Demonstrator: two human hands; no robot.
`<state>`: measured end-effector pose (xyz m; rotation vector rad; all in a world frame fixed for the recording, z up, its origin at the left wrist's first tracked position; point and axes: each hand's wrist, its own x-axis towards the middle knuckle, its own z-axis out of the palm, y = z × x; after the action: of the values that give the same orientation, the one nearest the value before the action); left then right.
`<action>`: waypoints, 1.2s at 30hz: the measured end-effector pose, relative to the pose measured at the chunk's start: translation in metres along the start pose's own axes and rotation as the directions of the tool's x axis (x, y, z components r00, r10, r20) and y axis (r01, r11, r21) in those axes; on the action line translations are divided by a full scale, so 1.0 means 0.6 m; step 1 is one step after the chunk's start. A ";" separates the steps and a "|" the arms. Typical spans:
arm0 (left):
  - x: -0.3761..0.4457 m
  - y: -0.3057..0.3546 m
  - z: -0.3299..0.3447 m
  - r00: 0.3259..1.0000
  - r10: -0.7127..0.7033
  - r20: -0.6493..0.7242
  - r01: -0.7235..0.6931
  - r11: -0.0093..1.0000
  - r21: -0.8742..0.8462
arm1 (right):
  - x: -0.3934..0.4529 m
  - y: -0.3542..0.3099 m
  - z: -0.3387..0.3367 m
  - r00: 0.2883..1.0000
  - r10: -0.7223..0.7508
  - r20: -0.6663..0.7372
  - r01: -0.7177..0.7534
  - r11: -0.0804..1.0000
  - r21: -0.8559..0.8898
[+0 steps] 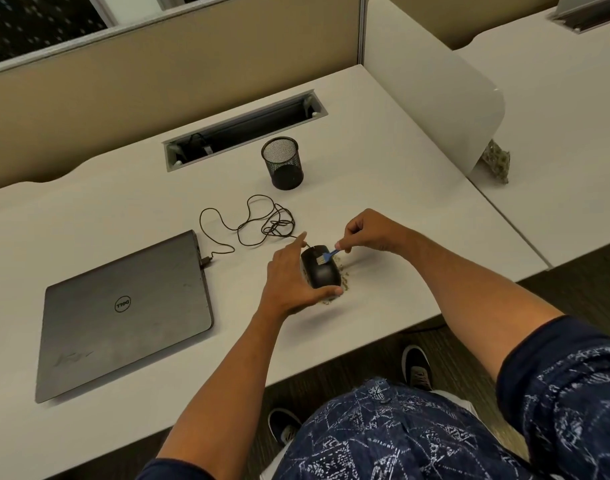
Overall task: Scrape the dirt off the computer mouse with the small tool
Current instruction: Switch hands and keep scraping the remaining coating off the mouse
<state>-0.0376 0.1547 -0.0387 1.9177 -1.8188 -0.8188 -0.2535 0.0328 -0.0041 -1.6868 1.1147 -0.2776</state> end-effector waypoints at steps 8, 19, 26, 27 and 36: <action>0.003 0.002 -0.004 0.998 -0.030 0.052 0.029 0.999 0.015 | 0.009 0.016 -0.013 0.982 0.027 -0.187 -0.009 0.995 0.095; 0.001 0.007 -0.008 0.998 -0.026 0.063 0.023 0.998 0.054 | 0.016 0.027 -0.013 0.968 0.072 -0.242 -0.057 0.996 0.069; 0.003 0.007 -0.009 0.997 -0.021 0.072 0.016 0.997 0.073 | -0.001 0.024 -0.018 0.996 0.076 0.050 -0.080 0.994 0.073; 0.004 0.007 -0.009 0.997 -0.021 0.076 0.015 0.997 0.077 | -0.001 0.024 -0.021 0.996 0.081 0.039 -0.084 0.994 0.074; 0.006 0.007 -0.011 0.996 -0.016 0.090 0.009 0.997 0.080 | 0.000 0.020 -0.011 0.971 0.032 0.236 -0.028 0.999 -0.021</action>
<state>-0.0366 0.1500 -0.0318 1.9720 -1.9216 -0.8626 -0.2644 0.0282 -0.0114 -1.6682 0.9662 -0.0459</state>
